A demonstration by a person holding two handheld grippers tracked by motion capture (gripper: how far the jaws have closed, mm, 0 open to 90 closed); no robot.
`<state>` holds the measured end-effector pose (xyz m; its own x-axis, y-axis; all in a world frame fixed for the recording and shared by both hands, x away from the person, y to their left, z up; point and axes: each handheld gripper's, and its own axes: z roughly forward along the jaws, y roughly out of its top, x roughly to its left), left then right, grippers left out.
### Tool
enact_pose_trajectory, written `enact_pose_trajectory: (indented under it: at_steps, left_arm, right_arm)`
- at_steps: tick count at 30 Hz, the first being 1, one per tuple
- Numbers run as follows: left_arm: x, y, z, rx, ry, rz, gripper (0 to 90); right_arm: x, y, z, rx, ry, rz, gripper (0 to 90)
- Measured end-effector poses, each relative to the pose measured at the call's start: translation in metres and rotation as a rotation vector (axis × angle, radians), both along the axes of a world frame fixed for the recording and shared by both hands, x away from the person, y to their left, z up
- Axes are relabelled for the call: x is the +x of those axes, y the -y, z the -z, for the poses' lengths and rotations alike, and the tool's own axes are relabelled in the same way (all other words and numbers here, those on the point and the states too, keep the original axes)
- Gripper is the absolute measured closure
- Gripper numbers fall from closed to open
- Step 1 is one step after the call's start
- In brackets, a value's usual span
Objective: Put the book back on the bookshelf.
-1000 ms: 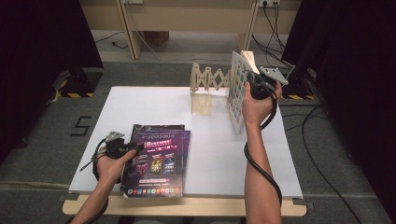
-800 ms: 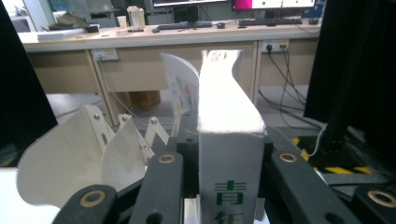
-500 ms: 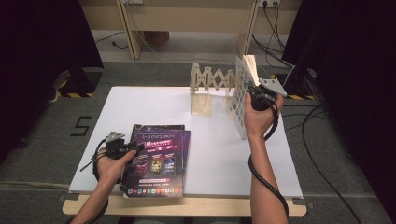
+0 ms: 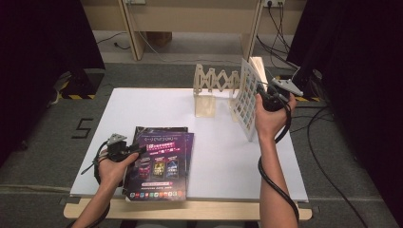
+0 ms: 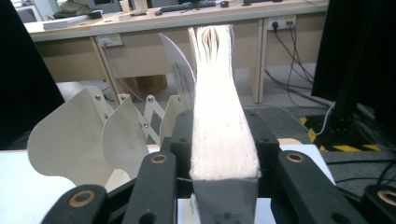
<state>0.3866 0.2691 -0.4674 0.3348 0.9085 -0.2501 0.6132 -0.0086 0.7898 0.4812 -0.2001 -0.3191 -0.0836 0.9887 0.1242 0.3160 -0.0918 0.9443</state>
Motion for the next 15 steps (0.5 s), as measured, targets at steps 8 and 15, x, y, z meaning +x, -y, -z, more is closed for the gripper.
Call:
enact_pose_trajectory:
  at_steps: [8, 15]
  left_arm:
    - [0.0, -0.0002, -0.0003, 0.001, 0.001, 0.0, 57.4]
    - [0.0001, 0.0, 0.0001, 0.0, 0.0, 0.001, 57.4]
  right_arm:
    - [0.0031, 0.0014, -0.0027, 0.006, -0.016, -0.006, 67.1]
    - [0.0076, 0.0018, -0.003, 0.002, -0.026, -0.006, 66.5]
